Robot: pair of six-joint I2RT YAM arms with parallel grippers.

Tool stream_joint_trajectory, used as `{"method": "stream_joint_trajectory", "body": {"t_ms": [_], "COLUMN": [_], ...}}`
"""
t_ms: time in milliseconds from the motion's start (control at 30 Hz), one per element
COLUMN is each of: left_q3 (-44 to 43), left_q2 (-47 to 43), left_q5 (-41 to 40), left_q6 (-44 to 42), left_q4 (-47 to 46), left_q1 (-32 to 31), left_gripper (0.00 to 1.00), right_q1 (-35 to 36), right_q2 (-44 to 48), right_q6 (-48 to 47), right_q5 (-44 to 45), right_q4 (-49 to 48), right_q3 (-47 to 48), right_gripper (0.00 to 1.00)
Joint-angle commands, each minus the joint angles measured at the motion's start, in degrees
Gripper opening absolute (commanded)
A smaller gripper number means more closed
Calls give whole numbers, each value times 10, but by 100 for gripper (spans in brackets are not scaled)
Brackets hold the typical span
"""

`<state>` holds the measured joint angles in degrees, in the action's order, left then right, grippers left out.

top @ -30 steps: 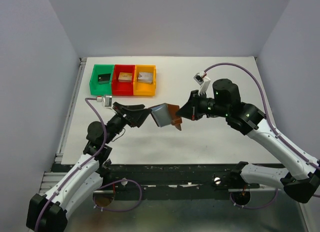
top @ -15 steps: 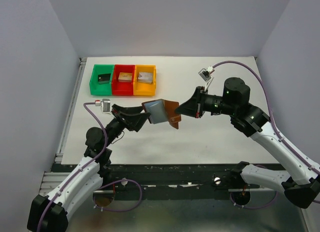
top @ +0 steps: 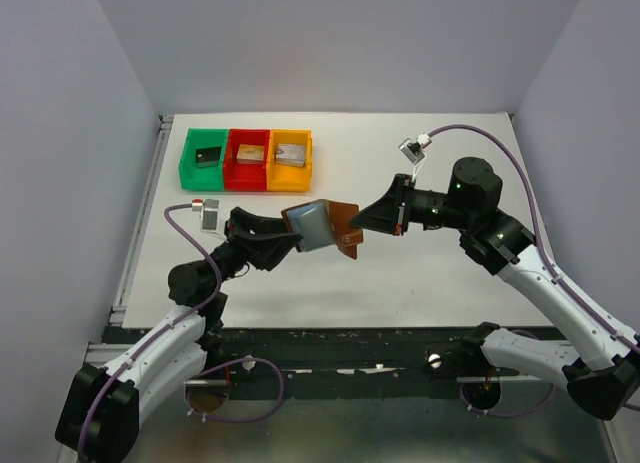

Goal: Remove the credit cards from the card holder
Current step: Place the card holder at the center of the board.

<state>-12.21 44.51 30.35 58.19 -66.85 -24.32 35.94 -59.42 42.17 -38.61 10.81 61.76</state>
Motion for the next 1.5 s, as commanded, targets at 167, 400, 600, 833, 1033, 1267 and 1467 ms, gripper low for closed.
{"method": "stream_joint_trajectory", "body": {"t_ms": [167, 400, 600, 833, 1033, 1267, 1467], "left_q3": [10, -3, -6, -49, -147, -286, -352], "left_q2": [-7, -16, -15, -25, -63, -37, 13], "left_q5": [45, 52, 57, 77, 38, -79, -164], "left_q6": [15, -5, -19, -41, -113, -206, -199], "left_q4": [-72, -32, -20, 85, 378, 629, 738], "left_q1": [8, 8, 8, 8, 3, -65, -115], "left_gripper": [53, 38, 21, 0, 0, 0, 0], "right_q1": [-25, -26, -26, -26, -26, -26, -25], "right_q2": [14, 9, 5, 1, 8, 5, 13], "right_q6": [40, 47, 48, 11, -77, -119, -146], "right_q5": [-39, -48, -54, -45, 20, 99, 159], "right_q4": [-72, -85, -90, -50, 68, 135, 172], "right_q3": [-28, -32, -34, -23, 10, 27, 40], "right_gripper": [0, 0, 0, 3, 64, 87, 90]}}
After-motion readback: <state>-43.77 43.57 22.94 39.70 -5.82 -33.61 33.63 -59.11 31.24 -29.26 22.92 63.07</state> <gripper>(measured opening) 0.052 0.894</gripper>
